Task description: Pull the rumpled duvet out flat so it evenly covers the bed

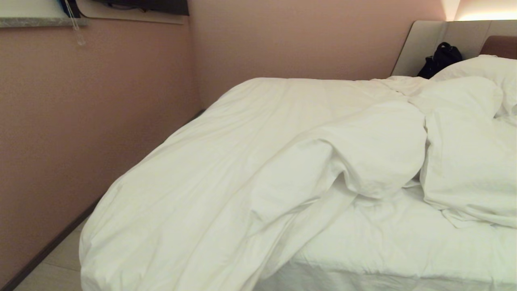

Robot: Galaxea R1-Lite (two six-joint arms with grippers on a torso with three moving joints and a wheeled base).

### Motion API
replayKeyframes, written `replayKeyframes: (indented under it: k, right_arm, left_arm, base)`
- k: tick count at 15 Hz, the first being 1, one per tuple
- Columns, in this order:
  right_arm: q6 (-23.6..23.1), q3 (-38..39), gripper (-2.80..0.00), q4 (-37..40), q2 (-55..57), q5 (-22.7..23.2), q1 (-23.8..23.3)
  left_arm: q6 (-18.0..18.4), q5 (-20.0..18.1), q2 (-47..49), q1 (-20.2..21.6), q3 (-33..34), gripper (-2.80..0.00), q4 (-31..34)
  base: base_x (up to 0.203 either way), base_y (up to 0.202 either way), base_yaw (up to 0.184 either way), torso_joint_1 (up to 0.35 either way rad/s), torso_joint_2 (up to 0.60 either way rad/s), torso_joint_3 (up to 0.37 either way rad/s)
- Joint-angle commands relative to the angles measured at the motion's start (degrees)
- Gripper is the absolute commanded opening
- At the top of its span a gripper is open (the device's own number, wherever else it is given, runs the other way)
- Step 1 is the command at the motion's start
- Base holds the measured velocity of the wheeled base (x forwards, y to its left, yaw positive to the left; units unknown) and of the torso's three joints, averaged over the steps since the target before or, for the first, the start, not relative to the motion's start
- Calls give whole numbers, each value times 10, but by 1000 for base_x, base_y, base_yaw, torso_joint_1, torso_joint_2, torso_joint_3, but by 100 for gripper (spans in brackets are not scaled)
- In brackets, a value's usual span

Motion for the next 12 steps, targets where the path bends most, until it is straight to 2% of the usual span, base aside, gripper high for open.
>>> replayKeyframes:
  k: [1, 12]
  right_arm:
    - [0, 0, -280, 0, 1, 0, 0]
    - [0, 0, -280, 0, 1, 0, 0]
  left_arm:
    - [0, 0, 1, 0, 0, -280, 1]
    - [1, 1, 0, 0, 0, -280, 1]
  base:
    - [0, 0, 0, 0, 0, 0]
    - [0, 0, 0, 0, 0, 0]
